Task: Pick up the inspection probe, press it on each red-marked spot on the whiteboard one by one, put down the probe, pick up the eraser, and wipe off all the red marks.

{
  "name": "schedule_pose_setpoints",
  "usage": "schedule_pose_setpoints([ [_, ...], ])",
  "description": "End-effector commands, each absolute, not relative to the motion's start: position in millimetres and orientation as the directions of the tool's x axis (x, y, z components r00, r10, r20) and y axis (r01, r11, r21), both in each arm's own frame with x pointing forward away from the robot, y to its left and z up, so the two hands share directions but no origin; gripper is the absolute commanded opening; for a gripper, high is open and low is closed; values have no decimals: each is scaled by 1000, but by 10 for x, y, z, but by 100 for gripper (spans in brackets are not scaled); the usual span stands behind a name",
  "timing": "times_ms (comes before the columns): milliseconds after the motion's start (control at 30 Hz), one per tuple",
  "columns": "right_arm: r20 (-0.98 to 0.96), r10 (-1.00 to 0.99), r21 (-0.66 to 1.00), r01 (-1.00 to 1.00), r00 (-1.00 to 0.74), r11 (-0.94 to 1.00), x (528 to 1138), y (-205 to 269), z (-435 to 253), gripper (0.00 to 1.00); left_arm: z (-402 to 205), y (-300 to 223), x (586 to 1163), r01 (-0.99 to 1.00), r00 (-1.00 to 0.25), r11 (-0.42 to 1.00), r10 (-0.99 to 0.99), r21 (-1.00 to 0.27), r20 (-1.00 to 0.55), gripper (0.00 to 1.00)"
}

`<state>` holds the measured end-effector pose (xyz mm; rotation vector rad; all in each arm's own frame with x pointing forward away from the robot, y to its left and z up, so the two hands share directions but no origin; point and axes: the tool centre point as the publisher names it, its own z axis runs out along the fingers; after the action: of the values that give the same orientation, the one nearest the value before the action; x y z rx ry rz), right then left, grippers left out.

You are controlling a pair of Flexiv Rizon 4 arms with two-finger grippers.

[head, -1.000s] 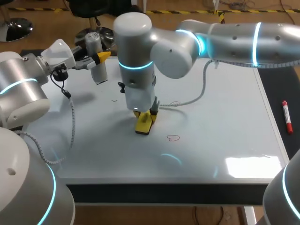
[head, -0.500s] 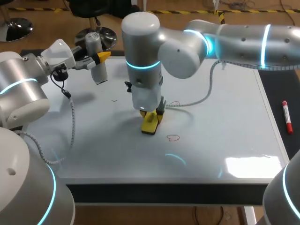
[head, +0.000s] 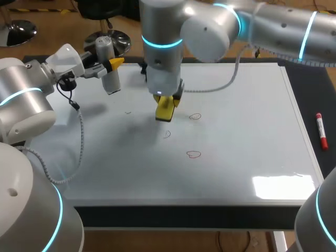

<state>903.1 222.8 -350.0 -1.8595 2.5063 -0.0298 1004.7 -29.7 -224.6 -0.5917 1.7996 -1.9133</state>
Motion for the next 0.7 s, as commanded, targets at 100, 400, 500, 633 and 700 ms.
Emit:
schedule_pose_setpoints([
  [100,2,-955,-32,-955,-296,295,9100,2139,-3352,0,-2240,-313,10046,32,-805,-51,-593,-998,5,0],
  [400,9,-945,13,-945,-328,328,8773,2311,-3641,0,-2240,-313,10046,32,-805,-51,-593,-998,5,0],
  [500,18,-950,36,-949,-313,313,8636,2397,-3756,0,-2240,-313,10046,32,-805,-51,-593,-998,5,0],
  [633,26,-956,47,-955,-293,294,8509,2504,-3843,0,-2240,-313,10046,32,-805,-51,-593,-998,5,0],
  [700,25,-958,47,-957,-286,287,8474,2538,-3874,0,-2240,-313,10046,32,-805,-51,-593,-998,5,0],
])
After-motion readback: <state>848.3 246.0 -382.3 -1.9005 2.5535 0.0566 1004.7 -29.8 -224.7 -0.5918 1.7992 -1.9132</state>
